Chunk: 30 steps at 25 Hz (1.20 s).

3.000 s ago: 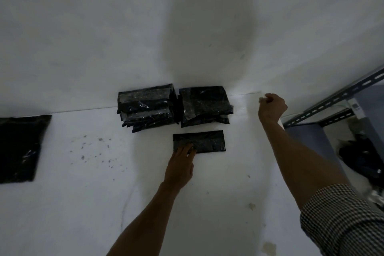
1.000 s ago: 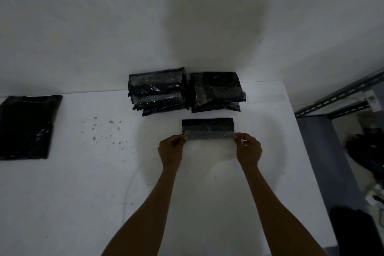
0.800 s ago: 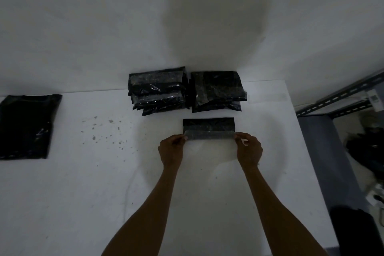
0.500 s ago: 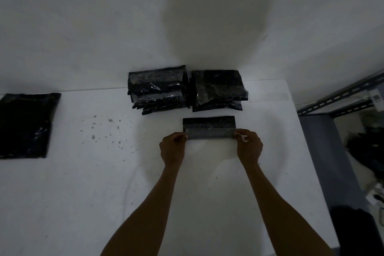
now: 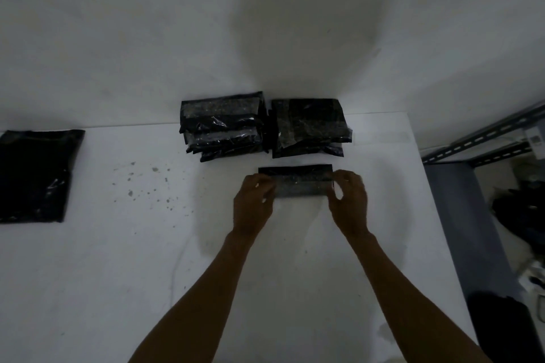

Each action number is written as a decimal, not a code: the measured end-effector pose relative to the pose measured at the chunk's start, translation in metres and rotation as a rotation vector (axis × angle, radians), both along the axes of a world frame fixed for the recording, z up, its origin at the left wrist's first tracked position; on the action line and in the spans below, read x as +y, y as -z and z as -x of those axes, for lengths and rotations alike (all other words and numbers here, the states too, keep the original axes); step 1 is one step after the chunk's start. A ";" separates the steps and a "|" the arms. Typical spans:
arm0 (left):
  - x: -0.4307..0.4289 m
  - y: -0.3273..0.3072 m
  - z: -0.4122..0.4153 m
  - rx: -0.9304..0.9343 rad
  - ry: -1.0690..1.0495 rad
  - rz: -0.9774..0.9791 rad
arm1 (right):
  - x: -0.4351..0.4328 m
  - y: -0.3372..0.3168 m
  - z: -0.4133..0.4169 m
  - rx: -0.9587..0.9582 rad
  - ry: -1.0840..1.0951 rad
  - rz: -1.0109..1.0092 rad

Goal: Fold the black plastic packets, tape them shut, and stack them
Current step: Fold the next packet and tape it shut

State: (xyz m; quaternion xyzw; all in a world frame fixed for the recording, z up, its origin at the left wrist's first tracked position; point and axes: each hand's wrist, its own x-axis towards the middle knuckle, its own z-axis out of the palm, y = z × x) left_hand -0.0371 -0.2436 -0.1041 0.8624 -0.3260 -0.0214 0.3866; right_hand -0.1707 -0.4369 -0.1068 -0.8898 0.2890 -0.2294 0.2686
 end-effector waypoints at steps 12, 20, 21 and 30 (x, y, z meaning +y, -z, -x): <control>-0.012 0.028 -0.040 0.043 0.427 -0.177 | -0.023 0.011 -0.033 0.259 -0.545 0.002; -0.002 0.023 -0.039 -0.014 0.478 -0.179 | -0.035 0.000 -0.022 0.345 -0.559 -0.005; -0.001 0.022 -0.038 -0.016 0.482 -0.175 | -0.038 -0.001 -0.018 0.359 -0.538 -0.012; 0.011 0.015 -0.041 0.012 0.391 -0.212 | -0.056 -0.011 0.008 0.378 -0.241 -0.015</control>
